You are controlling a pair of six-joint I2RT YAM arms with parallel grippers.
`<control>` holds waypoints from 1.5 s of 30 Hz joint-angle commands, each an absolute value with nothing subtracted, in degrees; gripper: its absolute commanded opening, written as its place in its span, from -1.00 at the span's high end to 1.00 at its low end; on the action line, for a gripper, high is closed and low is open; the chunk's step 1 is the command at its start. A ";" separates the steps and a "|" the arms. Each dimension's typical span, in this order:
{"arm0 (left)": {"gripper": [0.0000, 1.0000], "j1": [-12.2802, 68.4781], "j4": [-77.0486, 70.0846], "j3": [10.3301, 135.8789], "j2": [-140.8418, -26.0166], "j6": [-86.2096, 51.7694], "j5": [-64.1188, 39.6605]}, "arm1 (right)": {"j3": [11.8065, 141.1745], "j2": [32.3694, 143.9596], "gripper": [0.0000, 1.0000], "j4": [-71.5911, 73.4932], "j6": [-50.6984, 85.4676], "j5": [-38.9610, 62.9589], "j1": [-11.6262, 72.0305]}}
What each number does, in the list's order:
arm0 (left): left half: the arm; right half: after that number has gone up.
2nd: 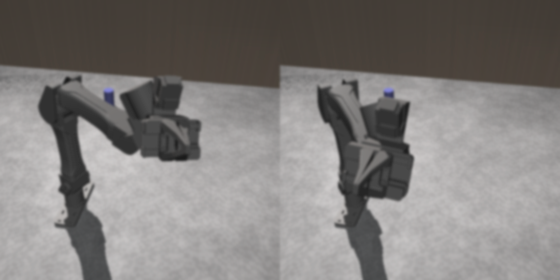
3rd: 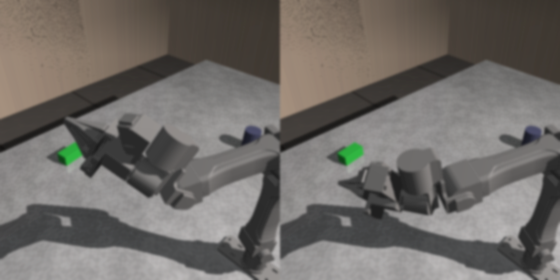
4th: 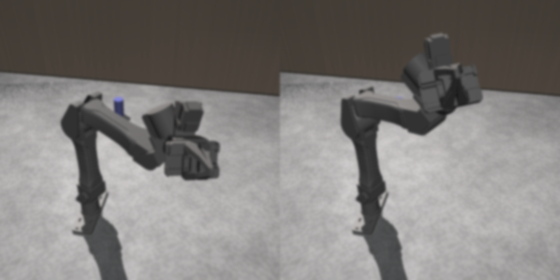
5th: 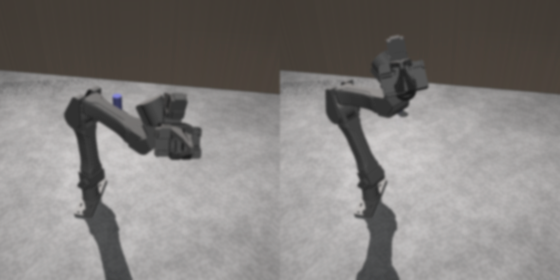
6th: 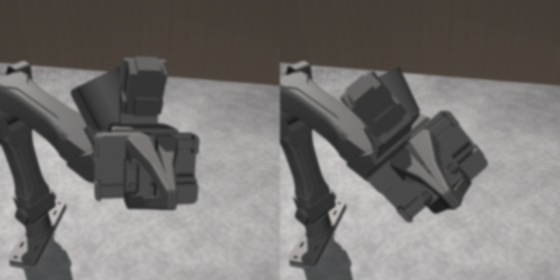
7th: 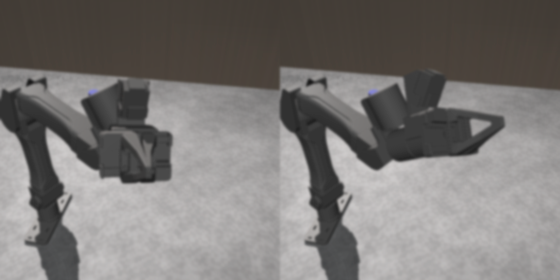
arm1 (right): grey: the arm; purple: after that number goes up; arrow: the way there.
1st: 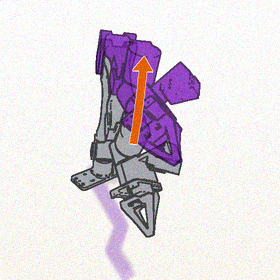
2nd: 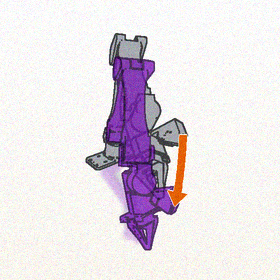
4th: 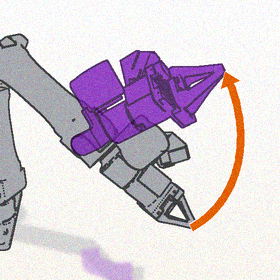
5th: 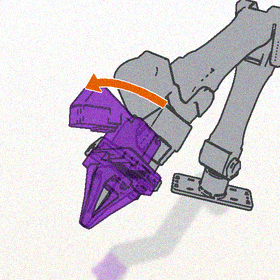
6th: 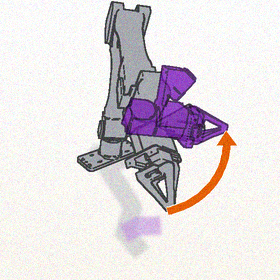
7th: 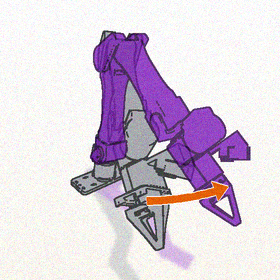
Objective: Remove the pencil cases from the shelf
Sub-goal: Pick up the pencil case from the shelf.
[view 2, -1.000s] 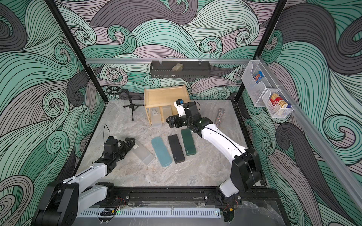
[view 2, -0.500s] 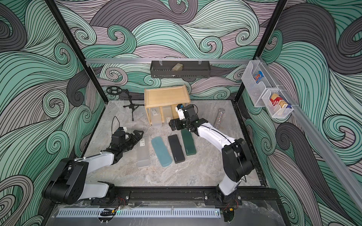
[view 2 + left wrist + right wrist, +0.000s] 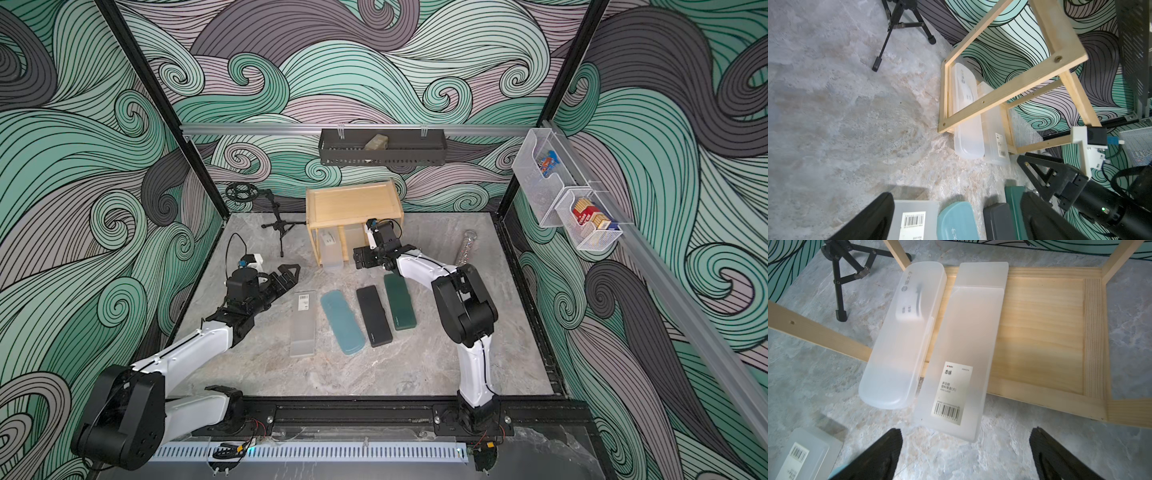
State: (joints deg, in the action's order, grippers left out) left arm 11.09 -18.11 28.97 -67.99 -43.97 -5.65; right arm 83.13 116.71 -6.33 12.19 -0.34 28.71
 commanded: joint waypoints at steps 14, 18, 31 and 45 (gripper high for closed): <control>-0.97 11.38 -14.31 30.79 -68.70 -38.70 -4.04 | 89.76 124.68 -1.00 -4.93 14.15 -5.38 32.31; -0.97 11.34 -13.87 30.77 -68.72 -38.32 -3.88 | 90.08 125.95 -1.00 -4.97 14.52 -6.39 32.78; -0.97 11.34 -13.22 30.75 -68.51 -38.32 -3.51 | 90.64 127.40 -0.95 -4.94 14.98 -7.98 32.97; -0.97 11.33 -13.41 30.85 -68.28 -38.38 -3.21 | 89.35 126.33 -0.53 -4.93 14.19 -8.81 32.97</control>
State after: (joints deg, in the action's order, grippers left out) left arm 11.09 -13.96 29.21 -68.18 -39.40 -4.01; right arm 89.30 126.69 -5.32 14.26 -7.66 32.86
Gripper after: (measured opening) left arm 0.986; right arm 0.773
